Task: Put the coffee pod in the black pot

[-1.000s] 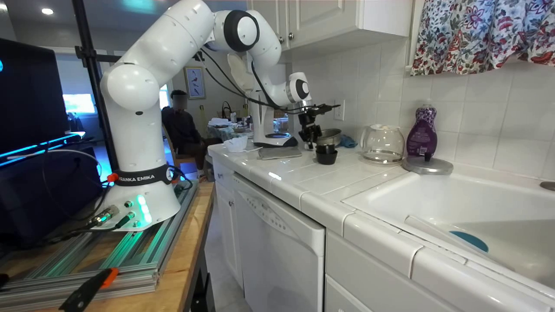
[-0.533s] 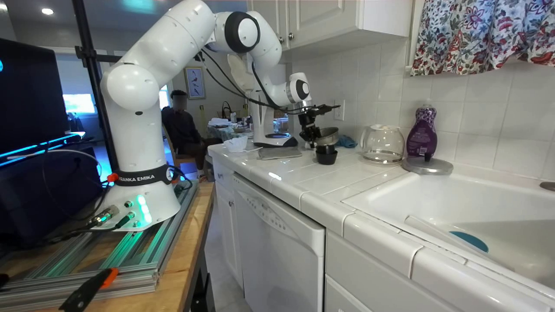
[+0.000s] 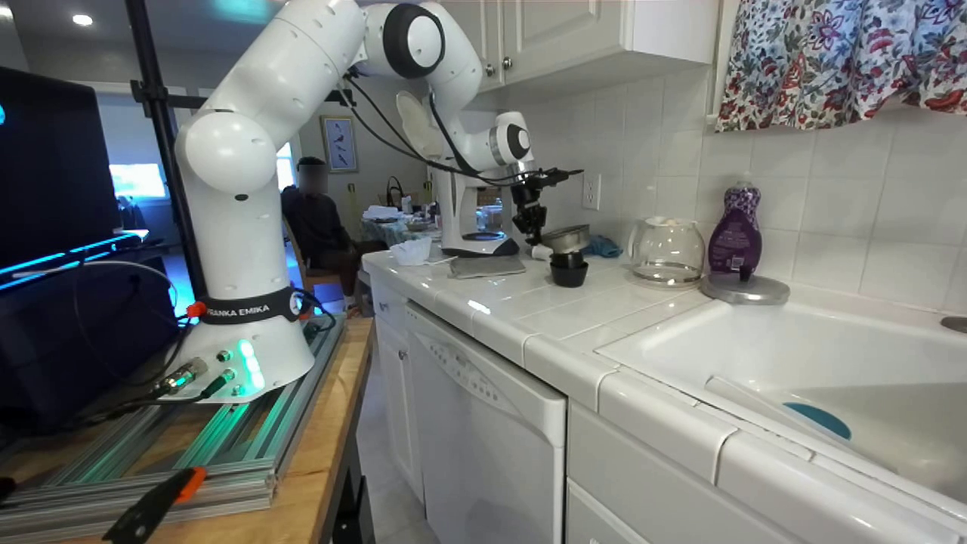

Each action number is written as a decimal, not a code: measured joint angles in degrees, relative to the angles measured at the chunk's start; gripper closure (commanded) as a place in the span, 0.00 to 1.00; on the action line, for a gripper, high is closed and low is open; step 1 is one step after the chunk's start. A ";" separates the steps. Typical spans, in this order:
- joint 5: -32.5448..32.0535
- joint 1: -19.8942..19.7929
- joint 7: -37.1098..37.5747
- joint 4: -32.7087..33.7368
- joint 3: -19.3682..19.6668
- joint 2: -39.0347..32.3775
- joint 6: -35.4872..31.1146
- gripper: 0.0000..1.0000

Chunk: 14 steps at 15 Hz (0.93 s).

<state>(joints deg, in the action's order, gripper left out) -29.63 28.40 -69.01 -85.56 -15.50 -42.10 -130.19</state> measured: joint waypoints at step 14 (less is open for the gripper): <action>-11.97 1.33 -2.32 -6.71 1.68 3.43 0.89 0.00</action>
<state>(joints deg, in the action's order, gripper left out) -41.59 29.72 -71.33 -92.27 -13.83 -38.67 -129.30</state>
